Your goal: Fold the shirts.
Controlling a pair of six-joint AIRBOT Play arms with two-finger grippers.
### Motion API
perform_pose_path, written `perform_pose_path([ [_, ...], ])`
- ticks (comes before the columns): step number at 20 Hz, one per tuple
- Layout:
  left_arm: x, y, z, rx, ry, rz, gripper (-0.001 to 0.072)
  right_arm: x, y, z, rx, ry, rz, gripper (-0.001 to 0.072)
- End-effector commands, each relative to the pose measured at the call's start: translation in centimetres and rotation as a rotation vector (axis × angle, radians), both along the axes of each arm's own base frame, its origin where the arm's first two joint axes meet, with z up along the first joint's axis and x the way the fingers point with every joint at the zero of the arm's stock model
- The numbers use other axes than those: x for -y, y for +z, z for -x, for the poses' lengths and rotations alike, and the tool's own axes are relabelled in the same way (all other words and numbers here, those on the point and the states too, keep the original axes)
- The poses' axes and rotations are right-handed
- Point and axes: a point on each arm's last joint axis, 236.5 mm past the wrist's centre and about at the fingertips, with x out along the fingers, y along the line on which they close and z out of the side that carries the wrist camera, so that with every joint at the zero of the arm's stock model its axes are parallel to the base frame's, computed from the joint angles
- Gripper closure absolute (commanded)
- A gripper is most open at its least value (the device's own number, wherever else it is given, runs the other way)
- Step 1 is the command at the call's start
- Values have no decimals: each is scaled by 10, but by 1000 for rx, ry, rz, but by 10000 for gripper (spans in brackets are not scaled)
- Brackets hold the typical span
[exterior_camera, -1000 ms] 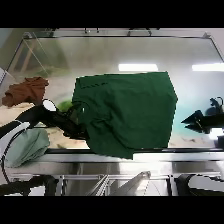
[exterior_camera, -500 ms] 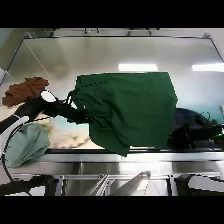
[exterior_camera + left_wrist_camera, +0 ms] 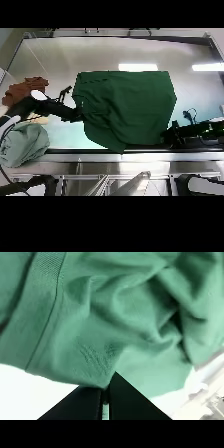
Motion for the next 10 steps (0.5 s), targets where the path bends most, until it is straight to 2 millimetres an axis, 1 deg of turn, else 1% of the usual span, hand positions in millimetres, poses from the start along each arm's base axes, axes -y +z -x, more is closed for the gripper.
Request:
perform_pose_path([
  [1, -20, 67, -15, 103, 0, 49, 688, 8, 65, -17, 136, 15, -90, 697],
  [2, -22, 105, -24, 188, 18, 90, 688, 18, 93, -31, 232, -18, -86, 697],
  [3, -21, 148, -31, 291, 26, 146, 687, 25, 134, -48, 362, -63, -94, 697],
  [4, -15, 203, -32, 426, 24, 226, 687, 26, 185, -62, 535, -92, -113, 697],
  [5, -9, 255, -29, 557, 15, 292, 687, 24, 237, -70, 698, -110, -136, 696],
  [6, -5, 310, -20, 702, 3, 343, 687, 21, 291, -72, 868, -117, -142, 696],
  [7, -4, 358, -6, 842, -13, 359, 687, 14, 348, -66, 1056, -105, -124, 696],
  [8, -7, 405, 12, 994, -22, 340, 687, 7, 396, -57, 1205, -96, -86, 696],
  [9, -14, 447, 30, 1150, -16, 283, 687, 2, 442, -46, 1366, -92, 2, 697],
  [10, -24, 483, 45, 1283, 23, 223, 687, -1, 479, -36, 1492, -106, 108, 696],
])
